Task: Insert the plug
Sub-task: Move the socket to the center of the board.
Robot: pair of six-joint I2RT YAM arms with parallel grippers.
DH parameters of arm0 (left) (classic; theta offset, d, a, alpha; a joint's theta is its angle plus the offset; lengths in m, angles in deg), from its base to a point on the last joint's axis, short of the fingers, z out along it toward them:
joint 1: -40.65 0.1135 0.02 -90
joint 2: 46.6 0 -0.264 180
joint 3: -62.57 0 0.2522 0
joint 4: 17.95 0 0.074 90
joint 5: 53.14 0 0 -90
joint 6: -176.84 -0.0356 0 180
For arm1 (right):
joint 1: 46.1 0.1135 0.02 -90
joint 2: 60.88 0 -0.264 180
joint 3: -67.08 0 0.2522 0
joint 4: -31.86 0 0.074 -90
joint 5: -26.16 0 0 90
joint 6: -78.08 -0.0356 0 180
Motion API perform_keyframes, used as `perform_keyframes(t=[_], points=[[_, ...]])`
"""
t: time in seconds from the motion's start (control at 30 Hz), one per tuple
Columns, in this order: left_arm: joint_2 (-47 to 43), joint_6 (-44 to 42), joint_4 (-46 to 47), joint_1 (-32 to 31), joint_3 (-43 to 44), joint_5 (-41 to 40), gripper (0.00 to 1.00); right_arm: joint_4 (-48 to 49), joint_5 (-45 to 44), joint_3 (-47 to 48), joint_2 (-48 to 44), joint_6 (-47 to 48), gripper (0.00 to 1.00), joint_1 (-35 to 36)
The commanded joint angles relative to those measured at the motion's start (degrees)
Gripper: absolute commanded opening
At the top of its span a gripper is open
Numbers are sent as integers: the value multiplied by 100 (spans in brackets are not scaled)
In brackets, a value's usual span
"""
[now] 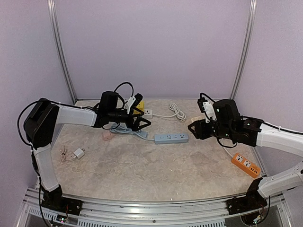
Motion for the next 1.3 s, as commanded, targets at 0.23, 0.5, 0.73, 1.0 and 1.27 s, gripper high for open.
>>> perform_keyframes(t=[0.23,0.5,0.73,1.0,1.27], points=[[812,-2034,-1958,-408,1328,-275,99,-383,-103,362,328,-356,0,-278],[1373,-2983,-2917,-665,2016,-363,99,-667,-101,426,49,-436,0,-299],[1675,-3183,-3143,-798,2215,-593,99,-752,-137,207,-381,-568,0,-303],[2040,-3142,-3228,-795,2710,-1053,99,-879,-40,219,-500,-517,0,-298],[2509,-3051,-3635,-907,3471,-1233,95,-1040,-12,64,-856,-648,0,-303]])
